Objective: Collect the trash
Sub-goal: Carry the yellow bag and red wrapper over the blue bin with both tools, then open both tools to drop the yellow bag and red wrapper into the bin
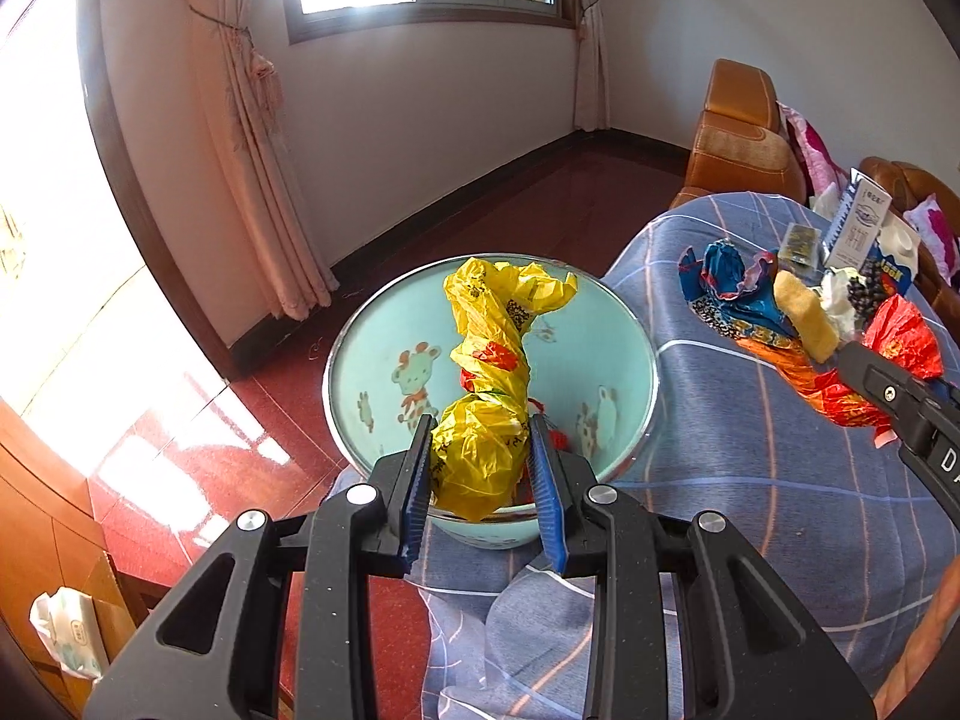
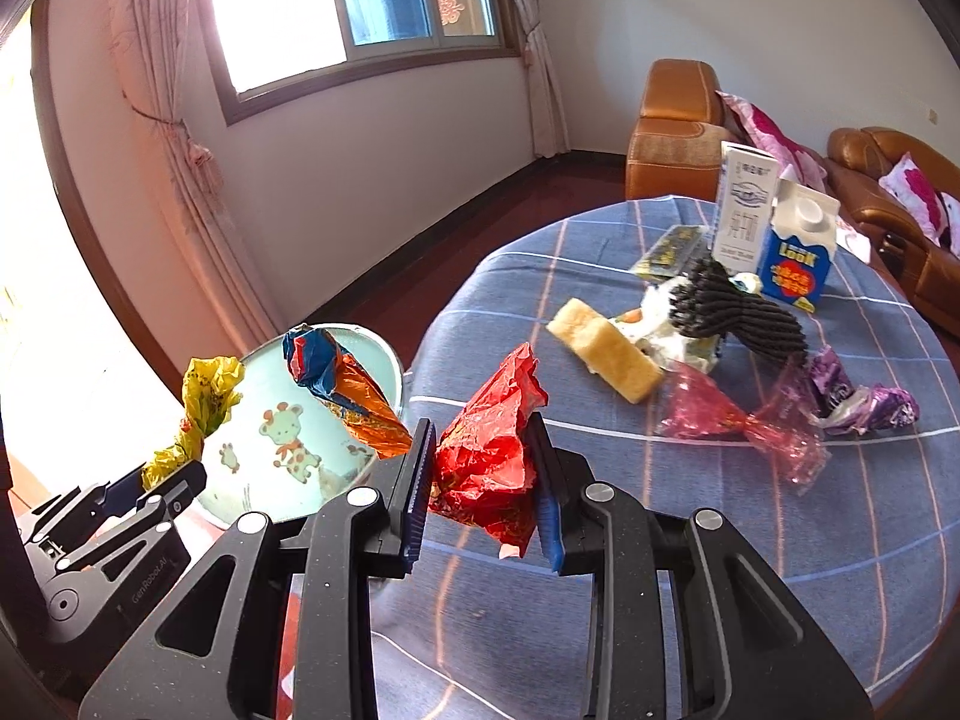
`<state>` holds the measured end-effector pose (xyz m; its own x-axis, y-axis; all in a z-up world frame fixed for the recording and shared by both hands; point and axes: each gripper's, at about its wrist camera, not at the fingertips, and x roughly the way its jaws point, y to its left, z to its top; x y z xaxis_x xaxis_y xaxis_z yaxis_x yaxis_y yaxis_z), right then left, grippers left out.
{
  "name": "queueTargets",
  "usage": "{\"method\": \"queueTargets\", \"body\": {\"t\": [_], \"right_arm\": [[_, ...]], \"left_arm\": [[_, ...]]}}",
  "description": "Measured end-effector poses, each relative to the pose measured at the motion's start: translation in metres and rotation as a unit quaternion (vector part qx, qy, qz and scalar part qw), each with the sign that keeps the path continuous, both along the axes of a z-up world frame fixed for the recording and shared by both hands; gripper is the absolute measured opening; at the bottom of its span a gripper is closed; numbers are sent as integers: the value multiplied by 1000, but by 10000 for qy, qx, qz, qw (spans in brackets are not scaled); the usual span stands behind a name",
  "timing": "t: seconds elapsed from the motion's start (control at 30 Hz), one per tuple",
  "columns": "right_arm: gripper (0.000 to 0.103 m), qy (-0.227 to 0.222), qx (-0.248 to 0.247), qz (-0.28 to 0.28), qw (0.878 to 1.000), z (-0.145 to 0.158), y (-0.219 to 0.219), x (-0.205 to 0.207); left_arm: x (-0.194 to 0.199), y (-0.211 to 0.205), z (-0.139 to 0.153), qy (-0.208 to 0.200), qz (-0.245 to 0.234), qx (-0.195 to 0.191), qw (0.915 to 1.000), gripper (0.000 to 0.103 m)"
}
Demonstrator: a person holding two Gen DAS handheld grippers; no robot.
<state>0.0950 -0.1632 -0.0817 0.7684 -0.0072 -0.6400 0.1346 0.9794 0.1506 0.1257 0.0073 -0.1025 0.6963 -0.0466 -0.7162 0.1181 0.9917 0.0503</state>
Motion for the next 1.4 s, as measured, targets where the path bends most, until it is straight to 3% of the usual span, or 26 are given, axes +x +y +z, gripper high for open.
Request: {"method": "queueTargets", "body": {"t": [0.63, 1.4], "right_arm": [[31, 313, -11, 255, 9992, -18, 49, 64], [37, 848, -115, 696, 9939, -59, 80, 124]], "left_arm": [[37, 35, -27, 393, 400, -104, 9984, 31], [76, 37, -56, 850, 464, -134, 9952, 31]]}}
